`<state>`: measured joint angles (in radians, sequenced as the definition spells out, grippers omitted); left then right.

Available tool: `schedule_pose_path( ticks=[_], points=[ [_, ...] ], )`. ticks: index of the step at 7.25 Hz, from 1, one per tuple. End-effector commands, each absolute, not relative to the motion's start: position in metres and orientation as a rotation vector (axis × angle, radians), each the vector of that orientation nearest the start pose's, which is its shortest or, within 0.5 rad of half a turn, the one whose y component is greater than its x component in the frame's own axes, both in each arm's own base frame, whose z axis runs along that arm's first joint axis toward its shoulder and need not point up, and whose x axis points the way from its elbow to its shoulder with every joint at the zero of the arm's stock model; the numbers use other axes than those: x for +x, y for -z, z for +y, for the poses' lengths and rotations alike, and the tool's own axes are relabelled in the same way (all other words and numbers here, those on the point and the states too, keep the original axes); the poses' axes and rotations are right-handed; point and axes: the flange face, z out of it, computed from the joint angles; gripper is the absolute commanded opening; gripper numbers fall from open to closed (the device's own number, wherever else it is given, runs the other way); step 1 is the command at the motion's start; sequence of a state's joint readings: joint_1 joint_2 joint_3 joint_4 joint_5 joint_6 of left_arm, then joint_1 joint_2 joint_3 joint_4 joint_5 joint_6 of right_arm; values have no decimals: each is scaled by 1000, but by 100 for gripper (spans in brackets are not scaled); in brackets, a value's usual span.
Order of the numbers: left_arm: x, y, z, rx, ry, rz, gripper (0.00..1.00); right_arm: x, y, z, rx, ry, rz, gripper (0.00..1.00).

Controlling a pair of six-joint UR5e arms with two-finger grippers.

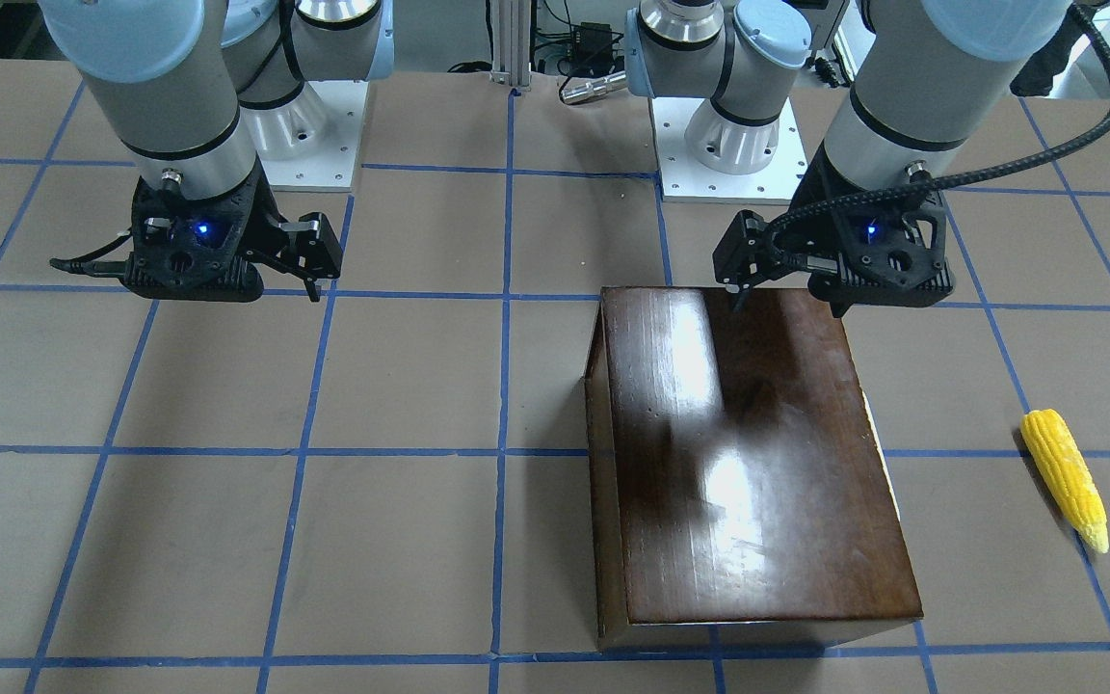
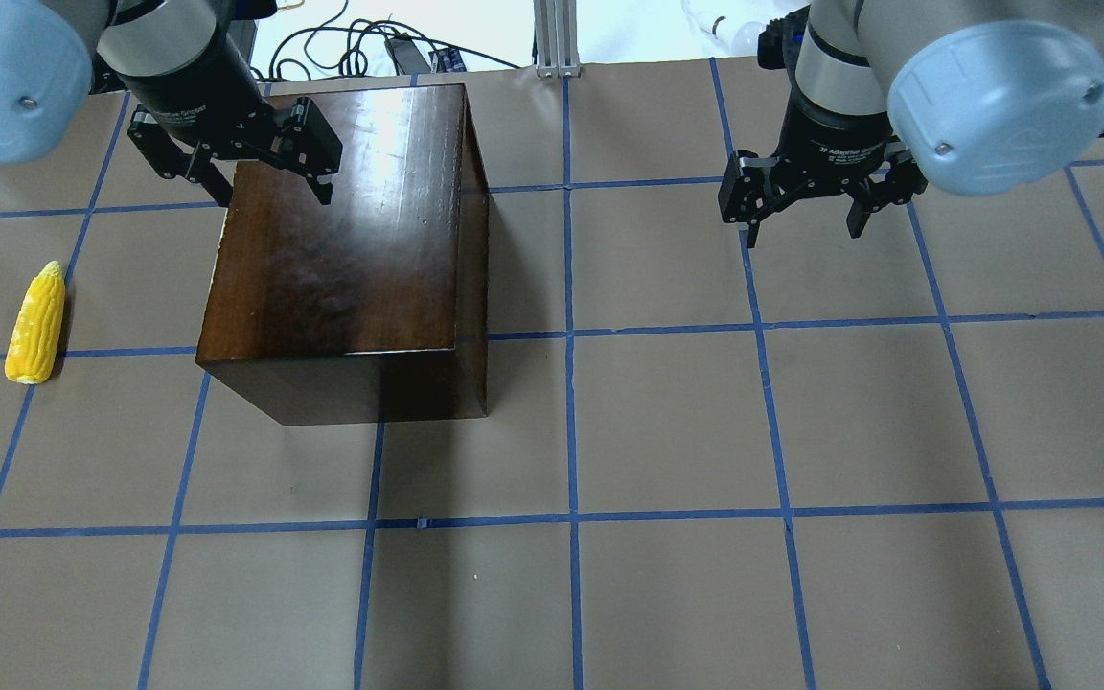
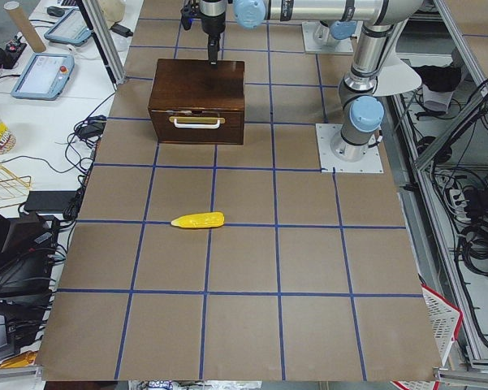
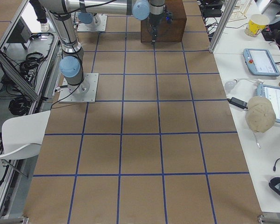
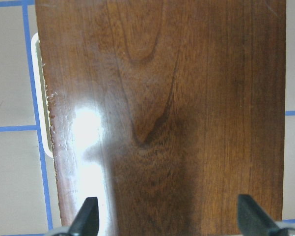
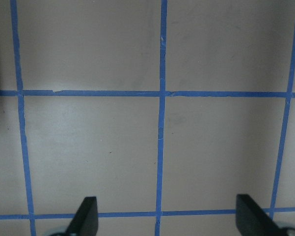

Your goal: Open drawer and put corn inside

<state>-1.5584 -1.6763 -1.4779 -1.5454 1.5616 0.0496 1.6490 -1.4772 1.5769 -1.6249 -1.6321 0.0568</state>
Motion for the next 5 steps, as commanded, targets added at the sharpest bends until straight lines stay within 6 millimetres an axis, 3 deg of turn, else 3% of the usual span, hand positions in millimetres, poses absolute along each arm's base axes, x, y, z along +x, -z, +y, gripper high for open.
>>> schedule_pose_path(
  ticks=[1,3,5],
  points=[
    [-127,-481,-538,58,12,3148,100,168,-443,-513,-37,-67,3205,100],
    [-129,-470,-547,63,-2,3153,100,168,-443,-514,-37,-65,3205,100],
    [-129,-479,-541,63,20,3154,100,168,-443,-513,-37,-67,3205,100]
  ],
)
